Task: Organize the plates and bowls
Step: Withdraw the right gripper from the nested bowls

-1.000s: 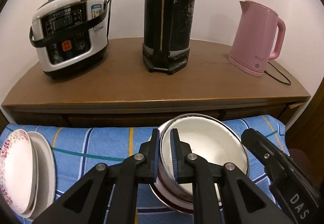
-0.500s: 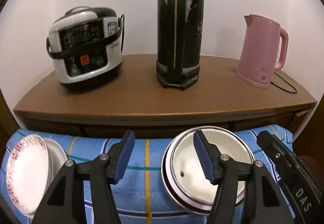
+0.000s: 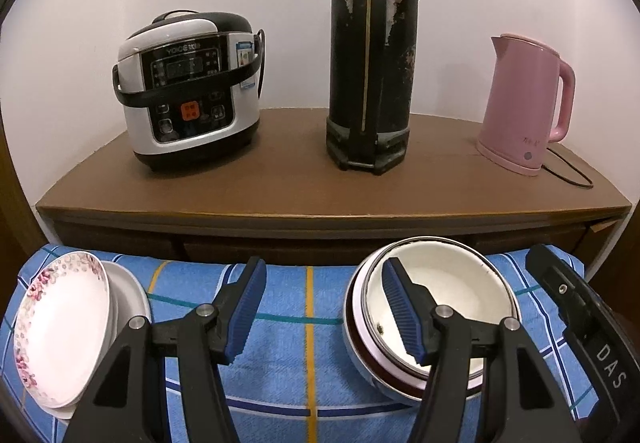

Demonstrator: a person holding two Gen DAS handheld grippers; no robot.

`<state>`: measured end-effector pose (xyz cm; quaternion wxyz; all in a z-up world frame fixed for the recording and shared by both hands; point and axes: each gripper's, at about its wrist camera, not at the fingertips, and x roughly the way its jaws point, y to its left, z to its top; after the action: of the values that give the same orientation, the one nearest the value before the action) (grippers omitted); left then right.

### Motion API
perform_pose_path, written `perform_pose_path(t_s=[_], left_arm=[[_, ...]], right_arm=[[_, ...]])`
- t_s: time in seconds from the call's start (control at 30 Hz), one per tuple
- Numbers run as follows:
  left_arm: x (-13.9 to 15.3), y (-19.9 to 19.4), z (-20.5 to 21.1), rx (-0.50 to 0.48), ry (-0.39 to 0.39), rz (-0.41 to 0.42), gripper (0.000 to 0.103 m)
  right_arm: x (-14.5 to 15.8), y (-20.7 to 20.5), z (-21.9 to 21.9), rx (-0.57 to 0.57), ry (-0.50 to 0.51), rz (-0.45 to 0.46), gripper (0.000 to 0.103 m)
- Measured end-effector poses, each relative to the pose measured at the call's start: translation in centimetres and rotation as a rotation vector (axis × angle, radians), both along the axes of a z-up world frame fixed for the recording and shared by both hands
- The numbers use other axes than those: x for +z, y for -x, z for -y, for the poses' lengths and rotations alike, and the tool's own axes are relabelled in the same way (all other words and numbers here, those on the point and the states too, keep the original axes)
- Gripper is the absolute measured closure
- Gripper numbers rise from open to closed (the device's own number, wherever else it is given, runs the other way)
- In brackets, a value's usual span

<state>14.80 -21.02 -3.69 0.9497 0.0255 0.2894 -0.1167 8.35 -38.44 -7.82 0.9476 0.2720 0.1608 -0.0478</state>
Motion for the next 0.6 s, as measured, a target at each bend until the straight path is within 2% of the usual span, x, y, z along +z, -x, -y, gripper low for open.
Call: perform_pose_path(t_s=[0.1,0.3,0.6], left_arm=[[0.3,0.3,-0.3,0.004,0.007,0.02,0.04],[-0.3,0.6,-0.8,0.016,-0.004,0.026,0.04],[-0.7,1.0,-1.2,0.02,-0.006,0.026,0.04]], right_arm=[[0.0,0.4,0.0,-0.015,0.008,0.01,0.052],[0.0,1.1,0.2,-0.048,0.022,0.03,0.047],[-0.1,1.7,0.1,-0.061,0.038,0.03,0.045]])
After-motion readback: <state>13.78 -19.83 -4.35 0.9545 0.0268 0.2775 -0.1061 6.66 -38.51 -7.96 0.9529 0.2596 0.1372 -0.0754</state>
